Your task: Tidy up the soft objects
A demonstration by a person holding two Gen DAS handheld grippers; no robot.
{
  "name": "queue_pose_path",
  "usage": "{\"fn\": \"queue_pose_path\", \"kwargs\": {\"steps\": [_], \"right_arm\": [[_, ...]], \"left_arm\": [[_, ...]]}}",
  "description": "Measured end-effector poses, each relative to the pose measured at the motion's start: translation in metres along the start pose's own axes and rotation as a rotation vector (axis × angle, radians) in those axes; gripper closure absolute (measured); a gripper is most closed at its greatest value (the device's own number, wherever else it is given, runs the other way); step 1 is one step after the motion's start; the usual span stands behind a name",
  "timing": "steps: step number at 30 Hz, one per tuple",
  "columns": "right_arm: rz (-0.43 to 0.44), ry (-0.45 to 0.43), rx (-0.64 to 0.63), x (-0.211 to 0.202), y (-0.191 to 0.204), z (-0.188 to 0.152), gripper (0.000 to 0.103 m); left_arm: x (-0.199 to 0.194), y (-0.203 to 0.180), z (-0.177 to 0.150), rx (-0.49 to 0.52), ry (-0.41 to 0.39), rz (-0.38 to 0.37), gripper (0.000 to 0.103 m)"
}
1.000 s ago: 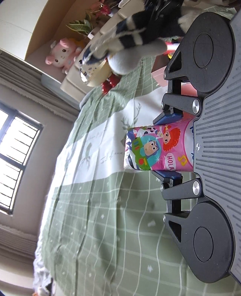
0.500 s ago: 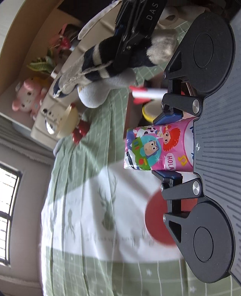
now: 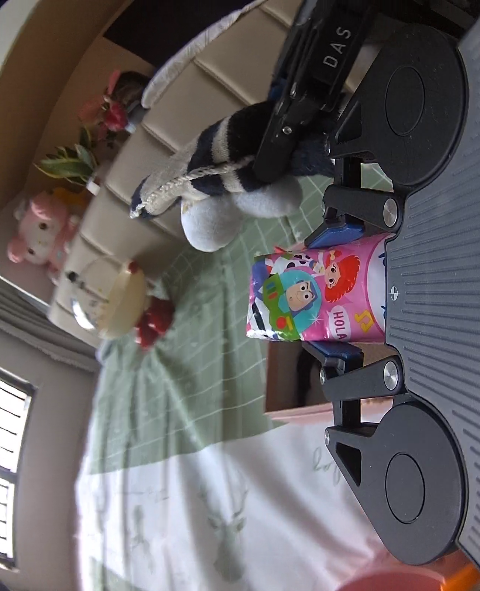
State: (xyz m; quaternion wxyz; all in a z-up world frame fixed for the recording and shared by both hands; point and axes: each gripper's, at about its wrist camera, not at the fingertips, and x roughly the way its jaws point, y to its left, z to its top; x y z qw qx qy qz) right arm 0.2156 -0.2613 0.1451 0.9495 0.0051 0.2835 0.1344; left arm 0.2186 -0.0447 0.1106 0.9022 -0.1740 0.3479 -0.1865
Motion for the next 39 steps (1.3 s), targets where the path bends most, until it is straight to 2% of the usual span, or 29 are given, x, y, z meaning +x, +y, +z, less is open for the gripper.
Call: {"fn": "queue_pose_path", "kwargs": {"steps": [2, 3, 4, 7, 9, 15, 17, 20, 23, 27, 31, 33, 34, 35, 38, 39], "right_arm": [[-0.009, 0.111, 0.034, 0.037, -0.01, -0.019, 0.053], [-0.031, 0.161, 0.037, 0.052, -0.014, -0.03, 0.049], [-0.053, 0.181, 0.039, 0.061, -0.017, -0.042, 0.047], [0.003, 0.133, 0.064, 0.052, -0.028, -0.053, 0.042], [0.008, 0.115, 0.084, 0.041, -0.032, -0.049, 0.028], [0.009, -0.046, 0.082, -0.025, -0.03, -0.039, 0.018], [0.006, -0.054, 0.075, -0.042, -0.021, -0.043, 0.018], [-0.001, -0.047, 0.033, -0.061, 0.009, -0.059, 0.018], [-0.047, -0.029, 0.002, -0.071, 0.052, -0.081, 0.015], [-0.061, 0.04, 0.019, -0.068, 0.104, -0.112, 0.014], [-0.071, 0.153, 0.033, -0.045, 0.139, -0.16, 0.013], [-0.126, 0.219, -0.006, -0.028, 0.148, -0.185, 0.012], [-0.171, 0.227, -0.024, -0.023, 0.149, -0.196, 0.007], [-0.195, 0.2, -0.009, -0.024, 0.147, -0.202, 0.0], [-0.247, 0.233, 0.12, -0.03, 0.132, -0.2, 0.0], [-0.247, 0.242, 0.132, -0.03, 0.13, -0.2, 0.0]], "left_arm": [[0.031, 0.009, -0.008, -0.022, 0.079, 0.06, 0.047], [0.044, 0.013, -0.013, -0.019, 0.114, 0.095, 0.045], [0.053, 0.017, -0.019, -0.005, 0.135, 0.118, 0.044], [0.053, 0.015, -0.021, 0.038, 0.121, 0.124, 0.045], [0.047, 0.013, -0.015, 0.037, 0.114, 0.121, 0.045], [-0.013, 0.001, -0.014, 0.04, -0.038, 0.069, 0.046], [-0.035, 0.003, -0.028, 0.048, -0.053, 0.055, 0.046], [-0.067, 0.014, -0.064, 0.066, -0.049, 0.114, 0.046], [-0.1, 0.027, -0.104, 0.119, -0.054, 0.213, 0.046], [-0.128, 0.054, -0.152, 0.168, -0.042, 0.359, 0.046], [-0.135, 0.08, -0.185, 0.162, -0.016, 0.367, 0.046], [-0.126, 0.087, -0.194, 0.156, -0.008, 0.347, 0.044], [-0.121, 0.088, -0.198, 0.164, -0.023, 0.345, 0.044], [-0.12, 0.085, -0.202, 0.185, -0.052, 0.35, 0.044], [-0.115, 0.081, -0.204, 0.196, -0.071, 0.361, 0.042], [-0.113, 0.082, -0.203, 0.188, -0.074, 0.356, 0.039]]}}
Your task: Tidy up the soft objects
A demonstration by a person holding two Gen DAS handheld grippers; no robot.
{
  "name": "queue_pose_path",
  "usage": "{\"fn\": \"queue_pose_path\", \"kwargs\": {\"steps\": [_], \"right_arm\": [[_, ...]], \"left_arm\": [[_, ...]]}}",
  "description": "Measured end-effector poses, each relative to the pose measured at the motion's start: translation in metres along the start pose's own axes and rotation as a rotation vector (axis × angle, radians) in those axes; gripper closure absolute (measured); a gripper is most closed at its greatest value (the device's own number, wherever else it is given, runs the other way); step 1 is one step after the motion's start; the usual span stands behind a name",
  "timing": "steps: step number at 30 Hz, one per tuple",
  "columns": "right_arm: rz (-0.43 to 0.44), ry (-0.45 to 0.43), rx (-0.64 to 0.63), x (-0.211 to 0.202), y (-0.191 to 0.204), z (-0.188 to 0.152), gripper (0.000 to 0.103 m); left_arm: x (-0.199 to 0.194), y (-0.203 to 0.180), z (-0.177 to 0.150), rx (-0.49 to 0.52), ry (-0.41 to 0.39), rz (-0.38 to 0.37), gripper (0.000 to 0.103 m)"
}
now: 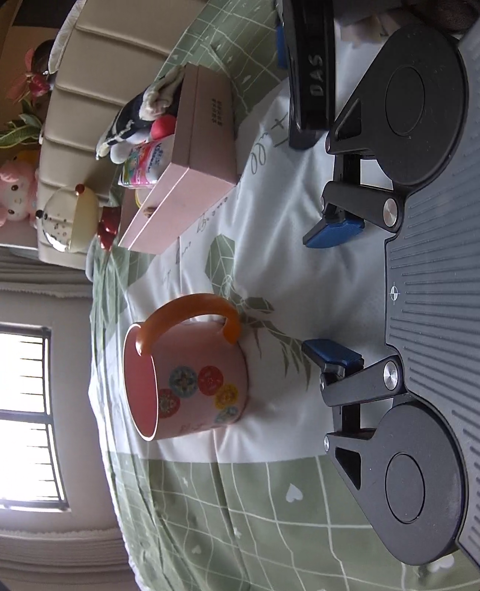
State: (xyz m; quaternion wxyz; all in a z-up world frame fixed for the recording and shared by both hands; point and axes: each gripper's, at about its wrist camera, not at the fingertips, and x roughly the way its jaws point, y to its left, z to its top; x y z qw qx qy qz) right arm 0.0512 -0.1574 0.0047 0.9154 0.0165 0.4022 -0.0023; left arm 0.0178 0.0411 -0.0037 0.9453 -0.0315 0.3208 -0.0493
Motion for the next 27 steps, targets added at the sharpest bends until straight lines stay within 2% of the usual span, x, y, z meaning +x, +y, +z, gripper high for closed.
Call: {"fn": "queue_pose_path", "kwargs": {"steps": [3, 5, 7, 11, 15, 27], "right_arm": [[0.009, -0.033, -0.04, 0.0, 0.0, -0.005, 0.0], [0.029, -0.109, -0.091, -0.004, -0.002, -0.016, 0.0], [0.044, -0.131, -0.078, -0.005, -0.006, -0.018, 0.0], [0.036, -0.145, -0.076, -0.004, -0.004, -0.018, 0.0], [0.046, -0.144, -0.064, -0.003, -0.006, -0.019, 0.0], [0.045, -0.146, -0.064, -0.003, -0.006, -0.02, 0.0]], "left_arm": [[0.005, -0.002, 0.0, -0.004, -0.004, -0.01, 0.029], [0.007, -0.01, -0.001, 0.033, -0.004, 0.009, 0.028], [0.008, -0.016, -0.002, 0.053, -0.007, 0.027, 0.027], [0.009, -0.015, -0.003, 0.023, -0.015, 0.039, 0.026], [0.009, -0.02, -0.003, 0.043, -0.018, 0.06, 0.026], [0.009, -0.016, -0.002, 0.034, -0.013, 0.05, 0.026]]}}
